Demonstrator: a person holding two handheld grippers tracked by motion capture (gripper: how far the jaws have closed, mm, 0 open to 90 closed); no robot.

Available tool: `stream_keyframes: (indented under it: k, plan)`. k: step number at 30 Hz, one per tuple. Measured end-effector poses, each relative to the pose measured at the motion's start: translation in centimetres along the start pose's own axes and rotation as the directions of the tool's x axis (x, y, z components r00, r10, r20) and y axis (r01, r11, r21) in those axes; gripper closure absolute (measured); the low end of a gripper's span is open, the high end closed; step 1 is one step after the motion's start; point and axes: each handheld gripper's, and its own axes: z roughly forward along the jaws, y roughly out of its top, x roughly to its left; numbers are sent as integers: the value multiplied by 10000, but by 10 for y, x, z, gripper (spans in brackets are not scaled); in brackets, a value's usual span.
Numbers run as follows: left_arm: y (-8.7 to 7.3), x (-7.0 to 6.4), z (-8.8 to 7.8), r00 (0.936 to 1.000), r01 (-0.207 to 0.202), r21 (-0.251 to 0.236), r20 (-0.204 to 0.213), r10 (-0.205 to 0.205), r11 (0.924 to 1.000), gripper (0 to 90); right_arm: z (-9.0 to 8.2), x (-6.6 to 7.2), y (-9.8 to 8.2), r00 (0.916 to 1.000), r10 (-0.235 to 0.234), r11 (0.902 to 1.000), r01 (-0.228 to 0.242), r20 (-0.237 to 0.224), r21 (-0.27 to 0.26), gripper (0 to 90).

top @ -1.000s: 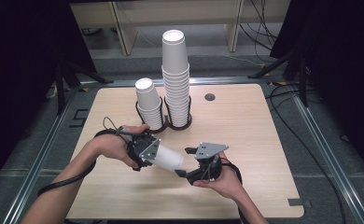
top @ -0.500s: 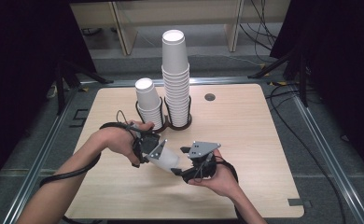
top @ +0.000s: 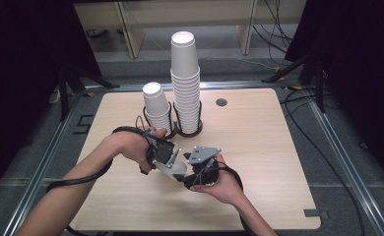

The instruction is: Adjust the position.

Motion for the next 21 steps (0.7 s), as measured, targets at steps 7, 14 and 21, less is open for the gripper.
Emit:
stream_keyframes:
  k: [7, 14, 21]
  plan:
    - [2, 2, -3, 9999, -87, -12, -97, 87, 10000, 211, 9, -1, 2, 10000, 22, 10000, -21, -34, 88, 232]
    - [3, 2, -4, 9999, -113, -21, -104, 113, 9999, 211, 16, -1, 2, 9997, 215, 9997, -213, -111, 107, 230]
    - [3, 2, -4, 9999, -122, -71, -104, 121, 9999, 211, 18, -3, -1, 9994, 316, 9994, -315, -143, 106, 232]
